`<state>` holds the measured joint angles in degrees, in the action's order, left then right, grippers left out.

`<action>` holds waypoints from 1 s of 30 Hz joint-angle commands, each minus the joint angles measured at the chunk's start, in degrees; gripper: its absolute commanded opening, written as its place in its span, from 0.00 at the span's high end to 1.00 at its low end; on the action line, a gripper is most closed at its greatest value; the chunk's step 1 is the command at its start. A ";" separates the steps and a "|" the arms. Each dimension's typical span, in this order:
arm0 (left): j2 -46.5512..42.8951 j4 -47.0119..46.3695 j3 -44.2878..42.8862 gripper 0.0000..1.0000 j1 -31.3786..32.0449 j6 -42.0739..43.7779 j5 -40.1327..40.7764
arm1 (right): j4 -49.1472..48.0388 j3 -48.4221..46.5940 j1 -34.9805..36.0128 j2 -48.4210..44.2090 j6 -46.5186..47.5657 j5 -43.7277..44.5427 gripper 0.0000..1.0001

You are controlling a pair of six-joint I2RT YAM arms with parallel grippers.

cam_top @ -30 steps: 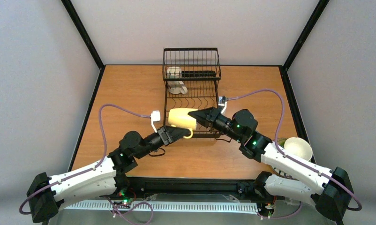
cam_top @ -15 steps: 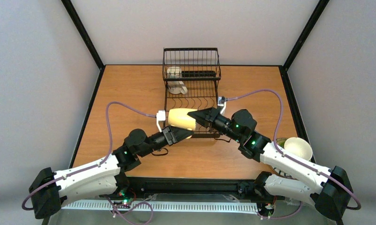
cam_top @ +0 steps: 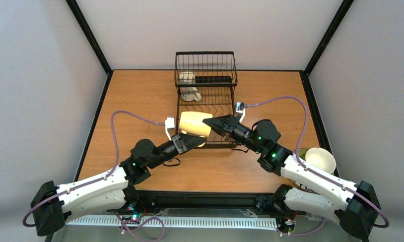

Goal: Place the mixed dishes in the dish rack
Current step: Pass from the right arm to the left

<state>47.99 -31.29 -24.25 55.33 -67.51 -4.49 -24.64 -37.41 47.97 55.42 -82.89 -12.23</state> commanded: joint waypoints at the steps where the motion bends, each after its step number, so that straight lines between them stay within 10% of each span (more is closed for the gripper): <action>1: 0.36 -2.03 -3.51 0.97 0.48 6.97 1.05 | 4.49 1.31 0.54 0.22 -1.41 -1.66 0.98; 13: -0.30 0.46 -4.46 1.00 0.48 7.88 1.75 | 8.44 -0.38 0.56 0.16 1.46 -0.65 0.96; 22: -2.02 6.41 -4.69 1.00 0.46 8.79 7.97 | 15.94 -3.46 0.55 -1.34 6.74 2.94 0.40; 30: -2.04 10.27 -5.72 1.00 0.48 10.19 11.17 | 19.80 -3.49 0.55 -3.41 8.56 6.71 0.30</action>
<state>47.05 -20.01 -25.78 55.42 -60.75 3.44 -8.78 -39.62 48.25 54.26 -76.42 -8.93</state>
